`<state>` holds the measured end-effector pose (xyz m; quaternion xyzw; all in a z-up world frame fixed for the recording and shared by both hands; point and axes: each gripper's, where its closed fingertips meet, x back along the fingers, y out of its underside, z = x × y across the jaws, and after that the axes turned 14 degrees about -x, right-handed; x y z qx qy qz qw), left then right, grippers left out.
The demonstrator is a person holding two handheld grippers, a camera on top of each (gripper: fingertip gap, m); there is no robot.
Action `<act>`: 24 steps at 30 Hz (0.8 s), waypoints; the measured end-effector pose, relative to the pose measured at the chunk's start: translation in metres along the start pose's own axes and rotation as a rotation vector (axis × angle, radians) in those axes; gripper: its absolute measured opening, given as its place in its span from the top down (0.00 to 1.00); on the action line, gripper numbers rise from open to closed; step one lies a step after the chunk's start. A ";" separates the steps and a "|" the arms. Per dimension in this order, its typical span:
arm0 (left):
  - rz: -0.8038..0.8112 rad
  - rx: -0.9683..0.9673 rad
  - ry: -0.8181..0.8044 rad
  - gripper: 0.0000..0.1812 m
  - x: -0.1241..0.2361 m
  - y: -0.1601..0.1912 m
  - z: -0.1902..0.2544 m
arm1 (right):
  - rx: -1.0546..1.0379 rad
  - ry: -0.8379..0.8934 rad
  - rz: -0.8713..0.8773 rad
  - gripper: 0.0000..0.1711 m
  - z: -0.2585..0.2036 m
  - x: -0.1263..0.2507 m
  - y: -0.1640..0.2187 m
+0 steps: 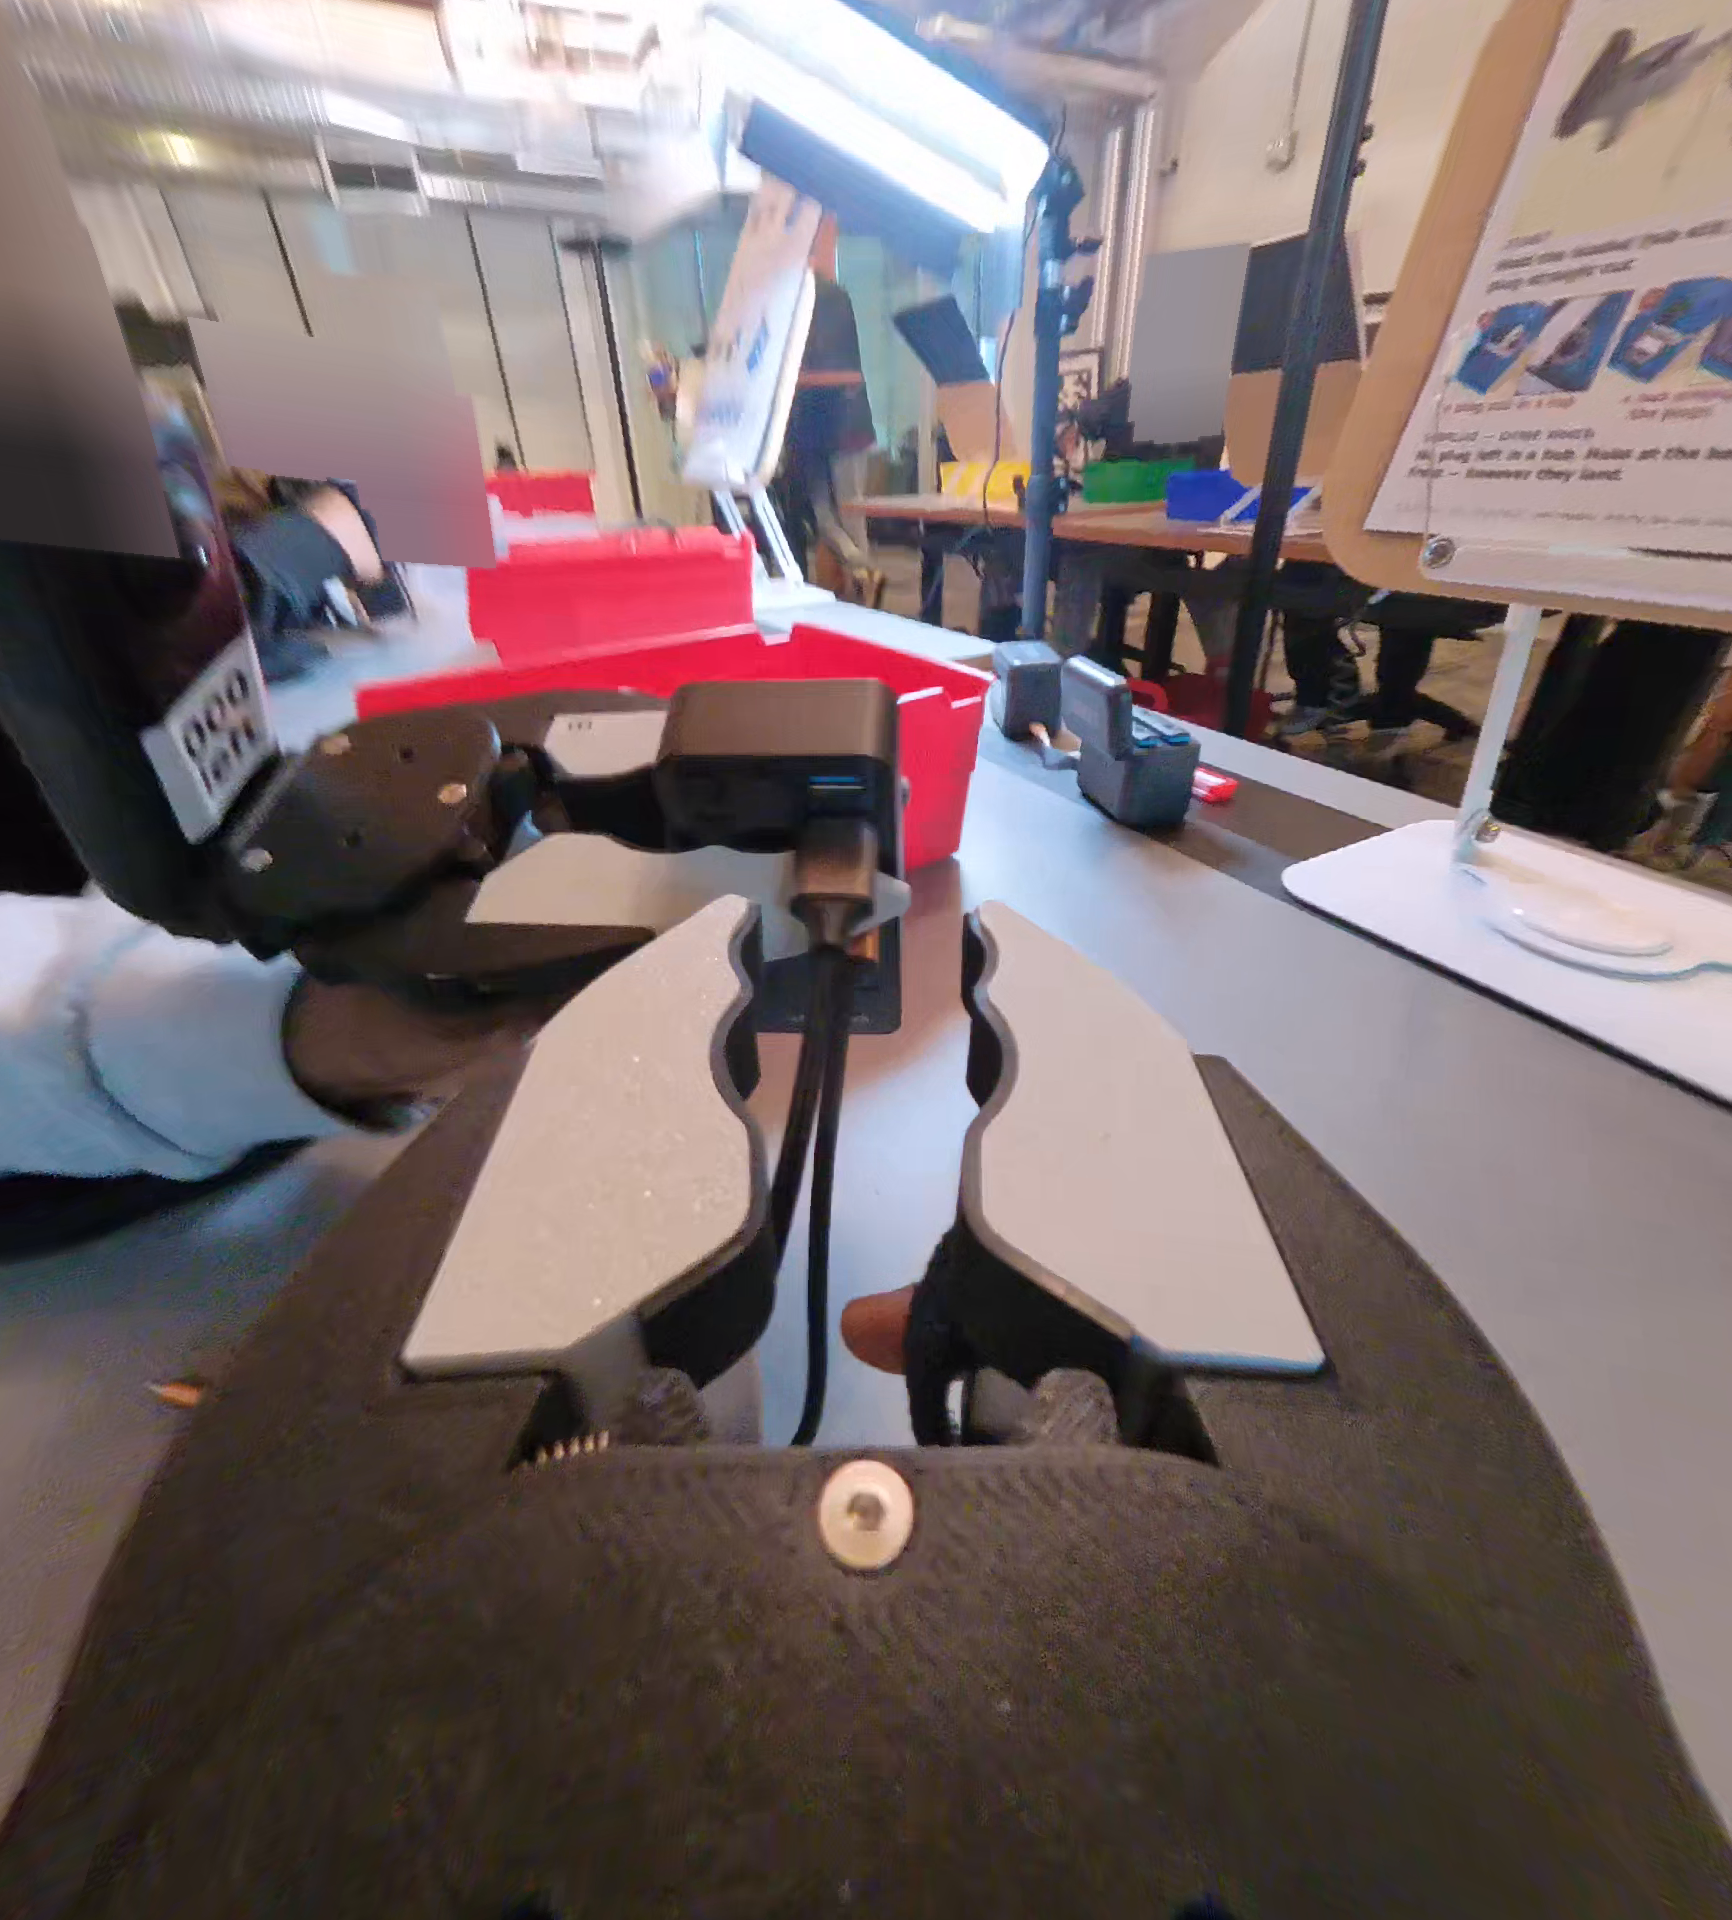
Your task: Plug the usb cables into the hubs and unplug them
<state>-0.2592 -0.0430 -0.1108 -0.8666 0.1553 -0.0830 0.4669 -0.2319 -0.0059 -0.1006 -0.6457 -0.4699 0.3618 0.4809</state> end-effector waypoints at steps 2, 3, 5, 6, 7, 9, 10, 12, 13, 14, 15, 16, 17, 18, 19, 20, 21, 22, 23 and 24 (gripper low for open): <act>-0.001 -0.031 0.015 0.83 -0.001 0.000 0.006 | 0.054 0.025 -0.012 0.81 -0.003 -0.005 0.005; 0.005 -0.062 0.013 0.84 -0.001 -0.001 0.008 | 0.052 0.037 -0.015 0.82 -0.003 -0.006 0.007; 0.012 -0.103 0.013 0.83 0.000 -0.003 0.011 | 0.045 0.028 -0.033 0.84 -0.003 -0.008 0.011; 0.011 -0.103 0.014 0.83 -0.001 -0.003 0.012 | 0.041 0.024 -0.038 0.86 -0.003 -0.008 0.013; 0.013 -0.102 0.022 0.84 -0.001 -0.003 0.014 | 0.033 0.027 -0.034 0.88 -0.003 -0.009 0.013; 0.007 -0.100 0.019 0.84 -0.001 -0.002 0.013 | 0.019 0.025 -0.041 0.90 -0.003 -0.010 0.014; 0.003 -0.090 0.019 0.84 -0.001 -0.001 0.012 | 0.025 0.031 -0.043 0.90 -0.003 -0.011 0.014; 0.005 -0.023 0.030 0.83 0.000 -0.003 0.009 | 0.062 0.053 -0.029 0.90 -0.005 -0.012 0.010; 0.009 0.027 0.041 0.83 0.000 -0.005 0.008 | 0.078 0.068 -0.018 0.90 -0.006 -0.013 0.007; 0.014 0.068 0.051 0.83 0.000 -0.005 0.007 | 0.091 0.085 -0.009 0.90 -0.007 -0.014 0.004; 0.017 0.096 0.060 0.83 0.000 -0.006 0.005 | 0.103 0.101 -0.002 0.90 -0.008 -0.015 0.003; 0.019 0.114 0.067 0.83 0.000 -0.006 0.005 | 0.113 0.112 0.001 0.90 -0.008 -0.015 0.002; 0.018 0.128 0.073 0.83 -0.001 -0.006 0.005 | 0.117 0.121 0.000 0.90 -0.008 -0.016 0.002; 0.016 0.132 0.075 0.83 -0.001 -0.005 0.005 | 0.118 0.128 -0.005 0.90 -0.008 -0.016 0.002; 0.017 0.126 0.073 0.83 -0.001 -0.006 0.005 | 0.120 0.132 -0.009 0.90 -0.008 -0.016 0.002; 0.024 0.113 0.068 0.83 -0.001 -0.007 0.004 | 0.120 0.131 -0.010 0.90 -0.009 -0.015 0.001; 0.031 0.099 0.061 0.83 0.000 -0.010 0.003 | 0.117 0.128 -0.007 0.90 -0.010 -0.015 -0.001; 0.034 0.087 0.059 0.83 0.000 -0.012 0.002 | 0.116 0.128 -0.002 0.90 -0.011 -0.015 -0.003; 0.026 0.088 0.015 0.83 0.000 -0.012 -0.007 | 0.117 0.126 0.002 0.90 -0.012 -0.014 -0.005; -0.001 0.154 -0.171 0.83 0.004 -0.005 -0.045 | 0.139 0.106 -0.015 0.90 -0.016 -0.010 -0.001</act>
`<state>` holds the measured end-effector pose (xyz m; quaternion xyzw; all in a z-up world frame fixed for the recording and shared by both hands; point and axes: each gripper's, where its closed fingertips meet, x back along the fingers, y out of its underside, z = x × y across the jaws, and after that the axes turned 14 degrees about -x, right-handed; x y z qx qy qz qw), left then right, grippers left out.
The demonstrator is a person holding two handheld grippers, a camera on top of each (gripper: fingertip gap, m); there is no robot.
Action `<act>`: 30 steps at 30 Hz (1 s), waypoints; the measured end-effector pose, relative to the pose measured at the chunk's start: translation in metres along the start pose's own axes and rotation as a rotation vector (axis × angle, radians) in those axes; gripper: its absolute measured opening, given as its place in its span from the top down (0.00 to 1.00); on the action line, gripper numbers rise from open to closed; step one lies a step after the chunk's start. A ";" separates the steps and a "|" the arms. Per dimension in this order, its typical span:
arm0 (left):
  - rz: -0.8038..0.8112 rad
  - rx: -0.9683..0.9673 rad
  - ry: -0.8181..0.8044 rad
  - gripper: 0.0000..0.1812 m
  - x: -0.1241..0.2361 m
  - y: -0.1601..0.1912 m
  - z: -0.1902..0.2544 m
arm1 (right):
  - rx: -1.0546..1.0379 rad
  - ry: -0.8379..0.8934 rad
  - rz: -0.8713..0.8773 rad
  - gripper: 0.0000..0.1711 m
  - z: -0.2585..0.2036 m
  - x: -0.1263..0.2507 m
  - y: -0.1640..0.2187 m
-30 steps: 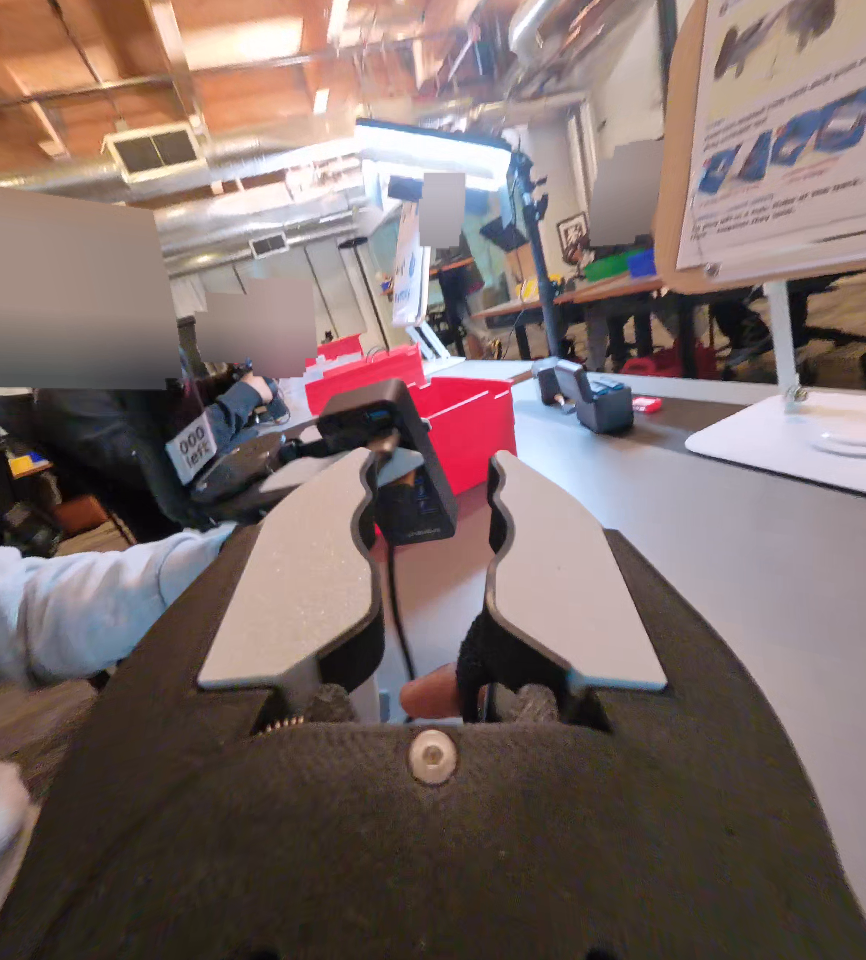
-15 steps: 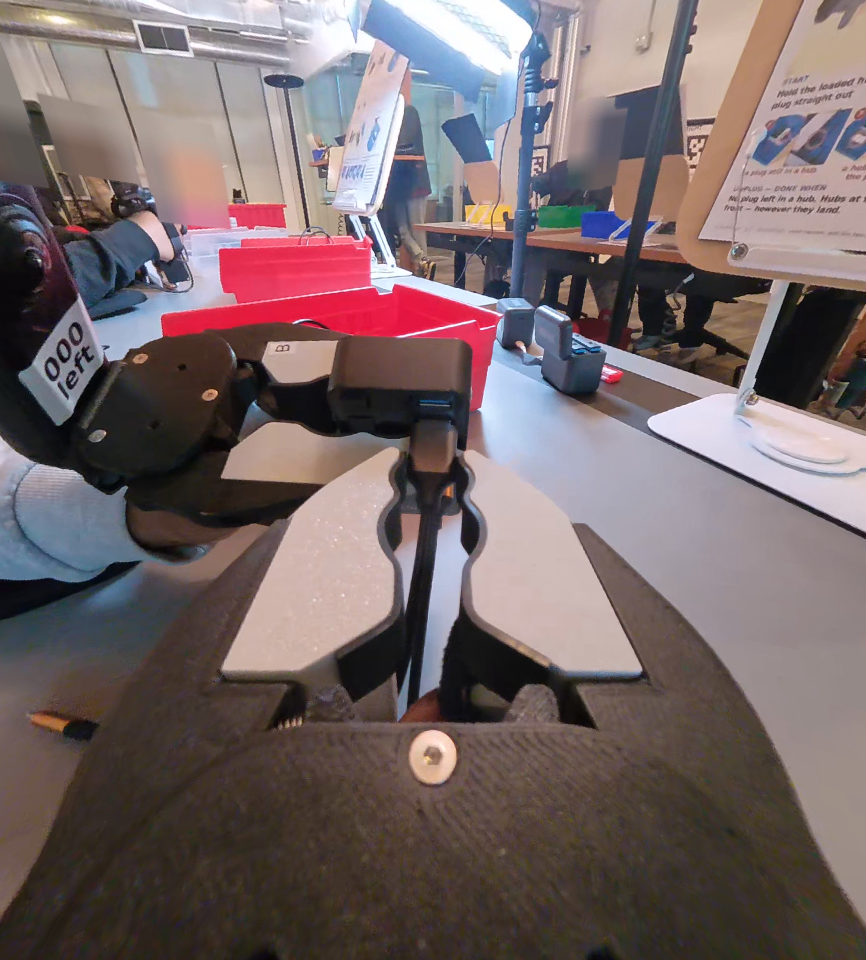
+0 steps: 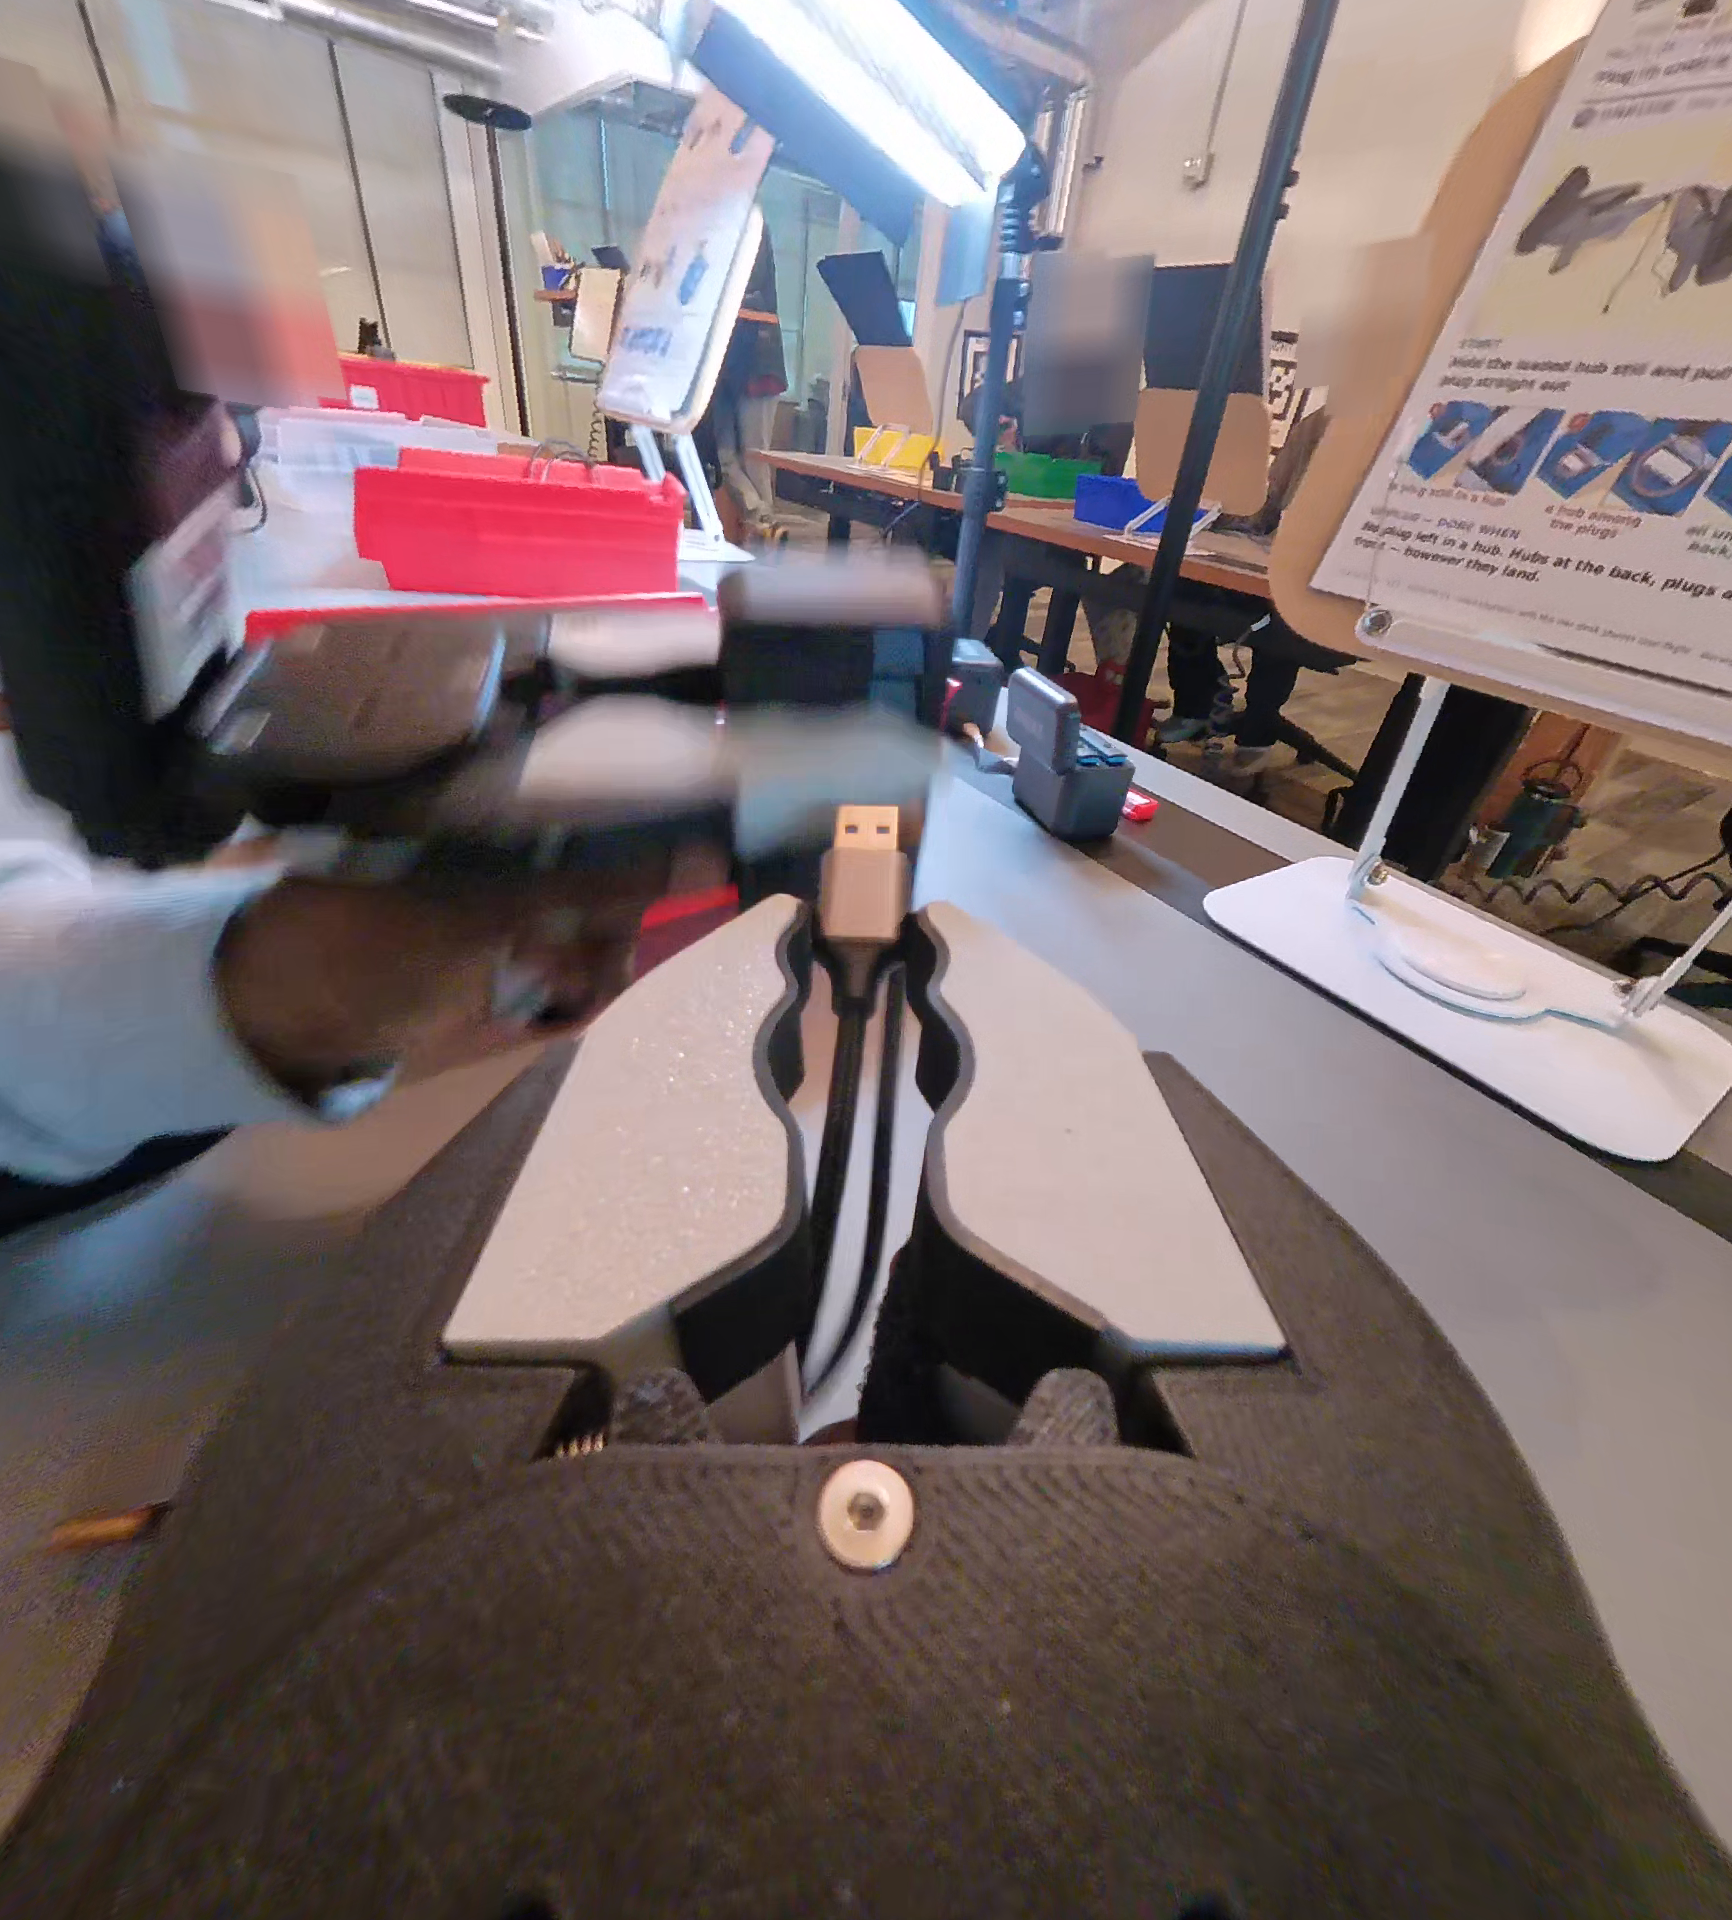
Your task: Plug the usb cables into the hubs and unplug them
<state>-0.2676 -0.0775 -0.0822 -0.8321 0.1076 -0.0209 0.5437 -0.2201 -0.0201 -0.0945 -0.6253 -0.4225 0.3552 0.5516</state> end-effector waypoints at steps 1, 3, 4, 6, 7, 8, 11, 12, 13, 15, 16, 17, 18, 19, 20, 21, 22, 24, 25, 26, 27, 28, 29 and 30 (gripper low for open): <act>-0.011 0.078 -0.089 0.83 0.001 0.003 -0.042 | 0.023 0.008 0.007 0.90 -0.001 0.005 0.002; 0.081 0.254 -0.093 0.83 0.014 -0.011 -0.085 | 0.034 0.003 0.059 0.90 -0.004 0.010 -0.005; 0.167 0.249 -0.070 0.83 0.023 -0.026 -0.083 | 0.016 -0.044 0.104 0.90 -0.009 0.009 -0.014; 0.201 0.225 -0.034 0.83 0.026 -0.038 -0.066 | -0.012 -0.095 0.170 0.90 -0.009 0.010 -0.026; 0.226 0.235 0.011 0.83 0.026 -0.044 -0.058 | -0.018 -0.103 0.174 0.90 -0.005 0.011 -0.026; 0.236 0.237 0.037 0.84 0.025 -0.046 -0.053 | -0.029 -0.092 0.186 0.90 0.001 0.014 -0.027; 0.210 0.210 0.052 0.83 0.023 -0.033 -0.045 | -0.054 -0.077 0.283 0.90 0.018 0.036 -0.054; 0.198 0.222 0.070 0.83 0.022 -0.028 -0.039 | -0.062 -0.079 0.334 0.90 0.022 0.047 -0.073; 0.183 0.231 0.095 0.83 0.020 -0.024 -0.032 | -0.066 -0.081 0.377 0.90 0.025 0.057 -0.094; 0.160 0.233 0.137 0.82 0.017 -0.017 -0.017 | -0.053 -0.050 0.428 0.90 0.036 0.079 -0.138; 0.145 0.223 0.162 0.82 0.015 -0.013 -0.008 | -0.026 -0.018 0.440 0.90 0.043 0.090 -0.161; 0.132 0.210 0.186 0.83 0.013 -0.010 0.001 | 0.021 0.021 0.427 0.90 0.049 0.101 -0.181; 0.124 0.198 0.209 0.82 0.012 -0.007 0.009 | 0.087 0.059 0.376 0.90 0.054 0.111 -0.197; 0.119 0.186 0.231 0.82 0.012 -0.005 0.016 | 0.162 0.088 0.278 0.90 0.059 0.121 -0.205; 0.115 0.178 0.249 0.82 0.011 -0.004 0.022 | 0.229 0.129 0.172 0.90 0.066 0.133 -0.207; 0.112 0.175 0.263 0.83 0.010 -0.003 0.027 | 0.287 0.199 0.114 0.90 0.077 0.149 -0.209; 0.107 0.171 0.276 0.83 0.010 -0.001 0.030 | 0.336 0.283 0.103 0.90 0.090 0.166 -0.211; 0.094 0.153 0.284 0.83 0.010 0.003 0.034 | 0.391 0.402 0.140 0.90 0.112 0.196 -0.207; 0.093 0.149 0.281 0.83 0.009 0.003 0.034 | 0.416 0.408 0.147 0.90 0.120 0.206 -0.200; 0.095 0.156 0.279 0.83 0.008 0.003 0.033 | 0.443 0.409 0.128 0.90 0.128 0.213 -0.192; 0.093 0.172 0.280 0.83 0.008 0.004 0.033 | 0.428 0.442 0.093 0.90 0.141 0.222 -0.184; 0.088 0.194 0.284 0.83 0.007 0.006 0.033 | 0.380 0.480 0.046 0.90 0.156 0.230 -0.174; 0.082 0.213 0.288 0.83 0.007 0.007 0.033 | 0.319 0.499 -0.010 0.90 0.168 0.235 -0.161; 0.077 0.228 0.289 0.83 0.007 0.009 0.033 | 0.258 0.501 -0.073 0.90 0.178 0.238 -0.145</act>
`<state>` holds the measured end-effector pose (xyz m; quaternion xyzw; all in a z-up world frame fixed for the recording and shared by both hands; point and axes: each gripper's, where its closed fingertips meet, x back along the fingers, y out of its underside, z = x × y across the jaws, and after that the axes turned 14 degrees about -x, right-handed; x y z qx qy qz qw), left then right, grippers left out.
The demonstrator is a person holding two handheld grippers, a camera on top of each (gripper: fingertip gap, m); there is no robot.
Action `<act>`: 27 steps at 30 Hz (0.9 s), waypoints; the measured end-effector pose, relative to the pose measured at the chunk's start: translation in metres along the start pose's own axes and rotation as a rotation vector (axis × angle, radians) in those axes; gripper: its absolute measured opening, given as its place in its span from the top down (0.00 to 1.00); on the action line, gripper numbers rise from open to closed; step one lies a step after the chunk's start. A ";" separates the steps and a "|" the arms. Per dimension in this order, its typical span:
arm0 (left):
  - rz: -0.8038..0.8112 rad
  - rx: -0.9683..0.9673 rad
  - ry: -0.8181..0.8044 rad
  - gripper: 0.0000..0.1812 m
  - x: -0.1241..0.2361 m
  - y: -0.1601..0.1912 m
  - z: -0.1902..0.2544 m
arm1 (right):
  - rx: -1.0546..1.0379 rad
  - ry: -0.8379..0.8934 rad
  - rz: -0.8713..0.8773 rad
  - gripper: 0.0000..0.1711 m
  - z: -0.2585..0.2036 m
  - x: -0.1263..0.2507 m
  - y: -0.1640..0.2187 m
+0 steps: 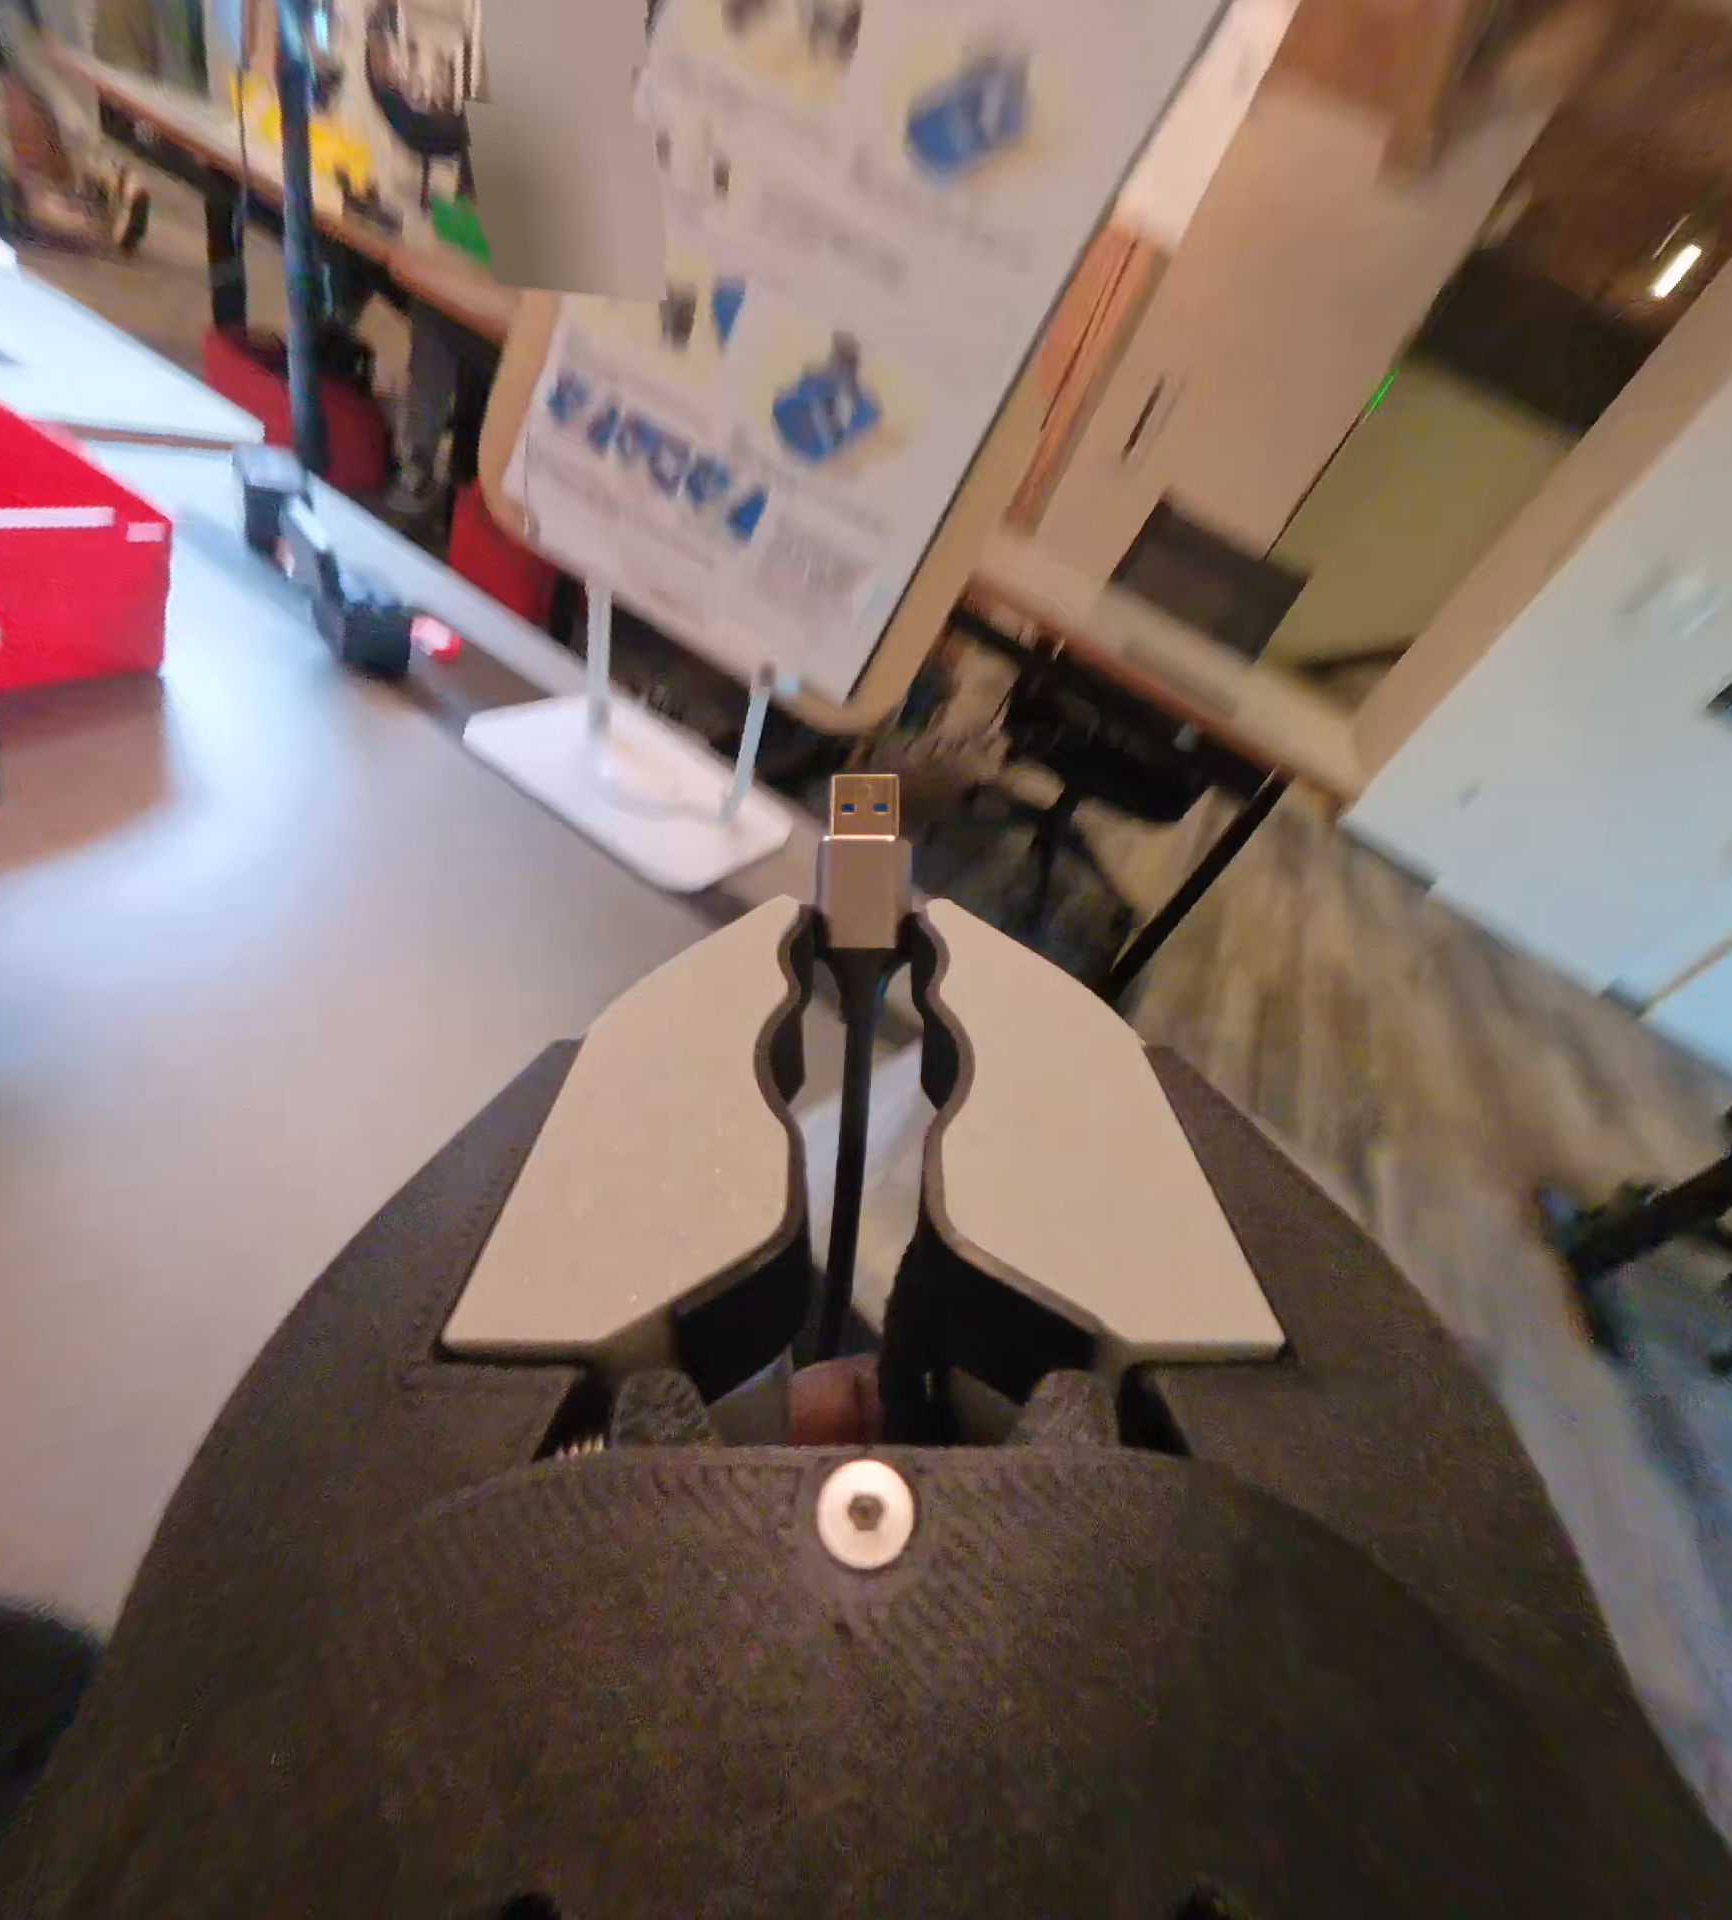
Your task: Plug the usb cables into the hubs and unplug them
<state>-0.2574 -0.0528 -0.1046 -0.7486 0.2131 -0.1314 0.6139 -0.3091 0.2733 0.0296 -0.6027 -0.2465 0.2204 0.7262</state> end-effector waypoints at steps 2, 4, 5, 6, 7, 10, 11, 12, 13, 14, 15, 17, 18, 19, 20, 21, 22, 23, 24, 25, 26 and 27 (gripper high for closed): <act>-0.002 0.011 -0.004 0.83 0.000 0.001 -0.002 | -0.048 0.002 -0.153 0.90 0.011 -0.005 0.037; -0.001 0.008 -0.013 0.83 0.000 0.002 -0.004 | -0.070 0.041 -0.297 0.90 0.025 -0.009 0.072; -0.001 0.008 -0.015 0.83 0.000 0.002 -0.004 | -0.093 0.055 -0.362 0.90 0.030 -0.009 0.088; -0.002 0.011 -0.015 0.83 0.000 0.002 -0.004 | -0.128 0.060 -0.431 0.90 0.034 -0.009 0.104; -0.004 0.015 -0.012 0.83 0.000 0.003 -0.004 | -0.173 0.056 -0.507 0.90 0.034 -0.008 0.120; -0.007 0.014 -0.010 0.83 -0.001 0.004 -0.003 | -0.340 0.005 -0.736 0.90 0.024 -0.001 0.160; -0.009 0.010 -0.010 0.83 -0.001 0.004 -0.003 | -0.381 -0.011 -0.794 0.90 0.020 0.002 0.169; -0.011 0.005 -0.010 0.83 -0.001 0.004 -0.003 | -0.415 -0.026 -0.842 0.90 0.016 0.003 0.176; -0.011 0.000 -0.010 0.83 -0.001 0.004 -0.003 | -0.443 -0.035 -0.887 0.87 0.013 0.005 0.182; -0.012 -0.005 -0.009 0.83 -0.001 0.004 -0.002 | -0.462 -0.033 -0.923 0.84 0.013 0.005 0.186; -0.012 -0.006 -0.008 0.83 -0.001 0.004 -0.002 | -0.473 -0.015 -0.939 0.80 0.015 0.005 0.187; -0.012 -0.001 -0.005 0.83 -0.001 0.004 -0.001 | -0.473 0.000 -0.893 0.73 0.019 -0.001 0.178; -0.014 0.002 -0.004 0.83 -0.002 0.004 -0.002 | -0.457 -0.006 -0.842 0.70 0.019 -0.006 0.168; -0.016 0.004 -0.005 0.83 -0.002 0.005 -0.002 | -0.426 -0.010 -0.782 0.69 0.019 -0.011 0.156; -0.018 0.007 -0.006 0.83 -0.002 0.005 -0.002 | -0.386 -0.018 -0.713 0.65 0.018 -0.016 0.141; -0.020 0.009 -0.007 0.83 -0.002 0.005 -0.002 | -0.344 -0.030 -0.635 0.61 0.015 -0.021 0.124; -0.023 0.009 -0.007 0.83 -0.003 0.006 -0.002 | -0.304 -0.046 -0.554 0.57 0.010 -0.026 0.106; -0.026 0.008 -0.010 0.83 -0.003 0.006 -0.003 | -0.267 -0.065 -0.469 0.54 0.004 -0.031 0.086; -0.028 0.005 -0.018 0.83 -0.003 0.006 -0.004 | -0.231 -0.095 -0.380 0.48 -0.005 -0.036 0.064; -0.030 0.003 -0.029 0.83 -0.003 0.006 -0.005 | -0.198 -0.132 -0.287 0.42 -0.018 -0.041 0.042; -0.030 0.001 -0.039 0.83 -0.003 0.006 -0.007 | -0.167 -0.174 -0.198 0.37 -0.032 -0.045 0.020; -0.029 -0.001 -0.046 0.83 -0.003 0.006 -0.008 | -0.137 -0.216 -0.112 0.33 -0.047 -0.049 -0.001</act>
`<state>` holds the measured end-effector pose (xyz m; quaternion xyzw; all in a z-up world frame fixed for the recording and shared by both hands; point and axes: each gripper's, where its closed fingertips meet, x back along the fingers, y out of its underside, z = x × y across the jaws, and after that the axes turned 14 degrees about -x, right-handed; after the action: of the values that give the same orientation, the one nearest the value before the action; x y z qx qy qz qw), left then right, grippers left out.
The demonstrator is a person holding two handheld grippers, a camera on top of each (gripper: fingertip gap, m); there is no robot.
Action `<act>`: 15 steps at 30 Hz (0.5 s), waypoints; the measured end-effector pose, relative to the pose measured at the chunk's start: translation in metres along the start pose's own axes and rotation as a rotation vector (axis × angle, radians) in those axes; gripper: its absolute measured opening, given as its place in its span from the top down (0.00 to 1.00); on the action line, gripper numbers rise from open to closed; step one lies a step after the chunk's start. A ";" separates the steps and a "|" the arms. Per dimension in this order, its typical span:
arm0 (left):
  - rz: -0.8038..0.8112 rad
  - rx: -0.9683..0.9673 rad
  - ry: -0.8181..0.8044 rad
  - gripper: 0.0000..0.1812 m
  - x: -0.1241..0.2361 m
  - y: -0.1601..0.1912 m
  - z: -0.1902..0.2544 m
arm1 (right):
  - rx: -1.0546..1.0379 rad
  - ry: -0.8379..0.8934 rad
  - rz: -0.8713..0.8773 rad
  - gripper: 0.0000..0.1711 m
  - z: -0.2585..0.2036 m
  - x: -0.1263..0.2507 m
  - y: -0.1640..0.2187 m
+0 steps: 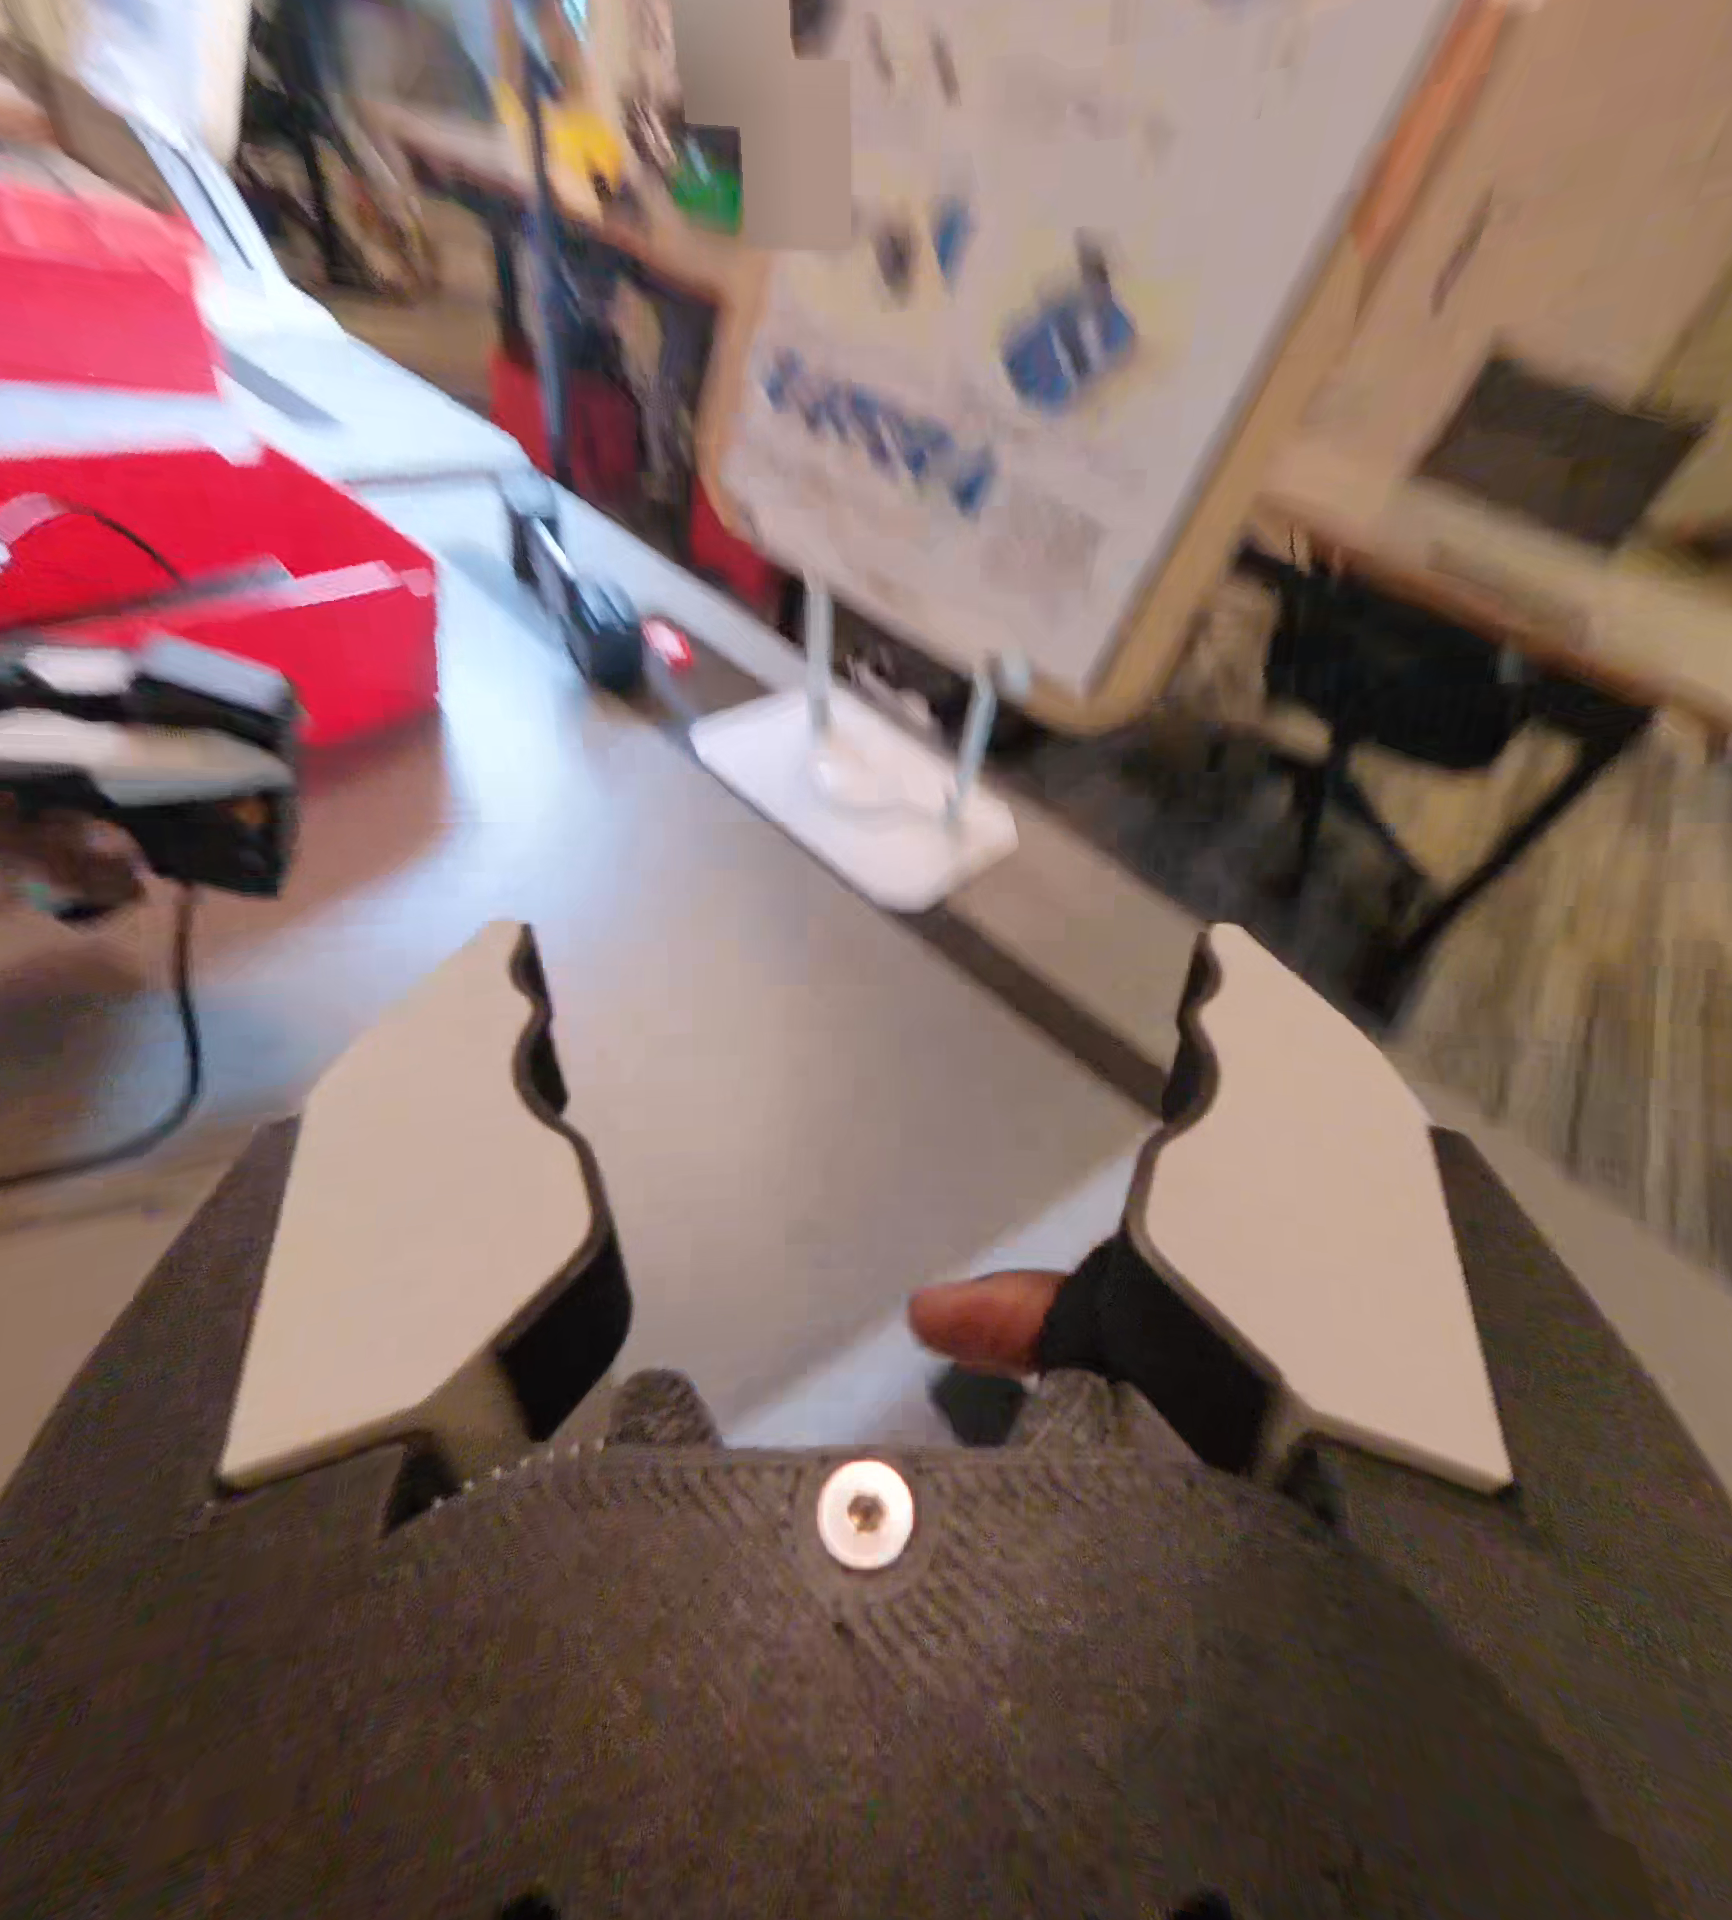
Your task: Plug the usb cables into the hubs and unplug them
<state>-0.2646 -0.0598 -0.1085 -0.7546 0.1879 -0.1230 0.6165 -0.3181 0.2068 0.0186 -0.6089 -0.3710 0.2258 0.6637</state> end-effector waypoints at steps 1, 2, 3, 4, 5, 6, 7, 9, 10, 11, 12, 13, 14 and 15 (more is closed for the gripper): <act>0.000 0.000 -0.007 0.83 0.000 0.000 -0.002 | 0.034 -0.053 0.070 0.30 -0.019 -0.005 -0.017; 0.000 -0.001 -0.015 0.83 0.001 0.000 -0.003 | 0.058 -0.114 0.124 0.28 -0.040 -0.011 -0.030; 0.001 -0.002 -0.023 0.83 0.001 -0.001 -0.005 | 0.069 -0.183 0.159 0.27 -0.061 -0.017 -0.040; 0.004 0.002 -0.035 0.83 0.001 -0.001 -0.007 | 0.072 -0.252 0.174 0.26 -0.082 -0.024 -0.046; 0.011 0.016 -0.048 0.83 0.002 -0.002 -0.010 | 0.062 -0.313 0.167 0.29 -0.102 -0.033 -0.047; 0.022 0.039 -0.058 0.83 0.003 -0.004 -0.013 | 0.034 -0.358 0.144 0.38 -0.119 -0.045 -0.043; 0.036 0.069 -0.067 0.83 0.004 -0.005 -0.016 | -0.022 -0.394 0.113 0.50 -0.136 -0.060 -0.034; 0.059 0.128 -0.087 0.83 0.008 -0.007 -0.025 | -0.104 -0.506 0.034 0.62 -0.178 -0.094 -0.004; 0.069 0.159 -0.096 0.83 0.009 -0.008 -0.029 | -0.134 -0.479 -0.011 0.64 -0.191 -0.117 0.015; 0.081 0.186 -0.101 0.83 0.010 -0.009 -0.033 | -0.123 -0.419 -0.040 0.65 -0.200 -0.138 0.034; 0.092 0.206 -0.106 0.83 0.011 -0.010 -0.035 | -0.089 -0.372 -0.050 0.66 -0.209 -0.154 0.051; 0.097 0.223 -0.112 0.83 0.012 -0.010 -0.038 | -0.056 -0.340 -0.065 0.66 -0.220 -0.166 0.066; 0.098 0.235 -0.114 0.83 0.013 -0.010 -0.039 | -0.026 -0.326 -0.085 0.66 -0.231 -0.175 0.079; 0.105 0.242 -0.111 0.83 0.014 -0.012 -0.040 | 0.003 -0.302 -0.098 0.67 -0.237 -0.181 0.087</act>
<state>-0.2669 -0.0991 -0.0893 -0.6695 0.1765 -0.0703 0.7181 -0.2354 -0.0673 -0.1019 -0.5484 -0.4956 0.2827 0.6114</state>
